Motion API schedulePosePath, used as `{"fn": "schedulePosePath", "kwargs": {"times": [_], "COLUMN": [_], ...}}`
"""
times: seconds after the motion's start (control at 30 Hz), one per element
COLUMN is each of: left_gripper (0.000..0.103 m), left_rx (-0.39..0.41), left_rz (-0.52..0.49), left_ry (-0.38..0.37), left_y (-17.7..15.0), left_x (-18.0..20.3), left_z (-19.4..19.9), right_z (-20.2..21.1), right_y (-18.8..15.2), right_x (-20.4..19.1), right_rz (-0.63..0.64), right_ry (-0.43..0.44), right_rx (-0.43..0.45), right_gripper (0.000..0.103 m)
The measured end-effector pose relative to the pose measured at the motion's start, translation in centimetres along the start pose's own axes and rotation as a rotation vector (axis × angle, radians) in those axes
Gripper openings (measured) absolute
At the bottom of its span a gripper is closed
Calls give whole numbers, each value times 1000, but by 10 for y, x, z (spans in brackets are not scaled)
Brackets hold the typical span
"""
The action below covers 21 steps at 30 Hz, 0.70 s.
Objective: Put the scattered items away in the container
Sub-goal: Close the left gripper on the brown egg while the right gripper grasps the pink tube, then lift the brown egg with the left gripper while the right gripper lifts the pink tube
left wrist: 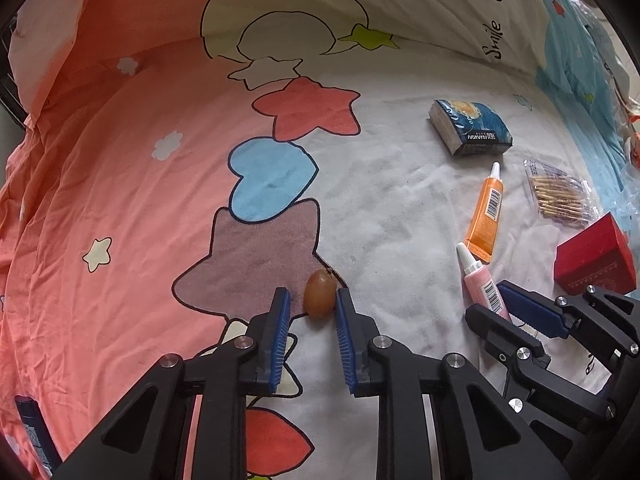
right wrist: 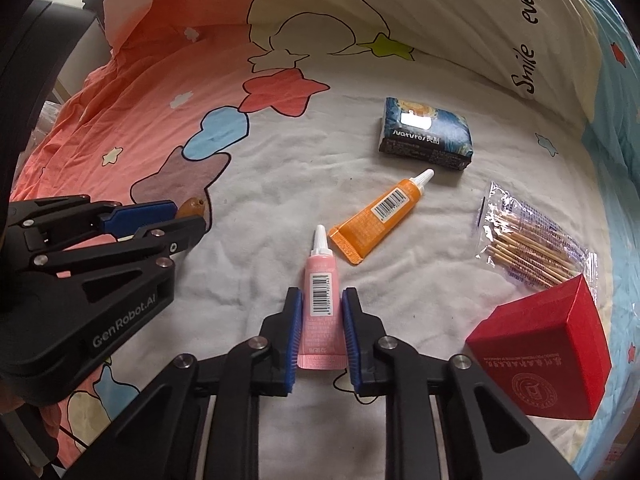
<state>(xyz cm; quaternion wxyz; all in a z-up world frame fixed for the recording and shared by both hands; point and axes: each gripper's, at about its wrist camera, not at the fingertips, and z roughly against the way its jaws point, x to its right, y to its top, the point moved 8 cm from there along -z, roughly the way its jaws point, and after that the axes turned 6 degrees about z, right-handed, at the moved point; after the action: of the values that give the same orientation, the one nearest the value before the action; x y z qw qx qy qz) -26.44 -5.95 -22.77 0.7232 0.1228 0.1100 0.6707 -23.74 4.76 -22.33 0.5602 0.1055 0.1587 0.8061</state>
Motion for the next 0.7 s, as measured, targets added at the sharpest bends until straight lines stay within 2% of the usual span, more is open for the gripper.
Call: {"fn": "schedulePosePath", "kwargs": {"times": [0.17, 0.7], "left_gripper": [16, 15], "left_rx": [-6, 12], "left_rz": [0, 6], "left_ry": [7, -4], "left_y": [-4, 10], "left_x": [1, 17], "left_z": [3, 14], "right_z": [4, 5], "right_y": [-1, -6], "right_x": [1, 2], "right_rz": [-2, -16], "right_ry": [4, -6], "right_rx": [5, 18], "right_gripper": [19, 19]}}
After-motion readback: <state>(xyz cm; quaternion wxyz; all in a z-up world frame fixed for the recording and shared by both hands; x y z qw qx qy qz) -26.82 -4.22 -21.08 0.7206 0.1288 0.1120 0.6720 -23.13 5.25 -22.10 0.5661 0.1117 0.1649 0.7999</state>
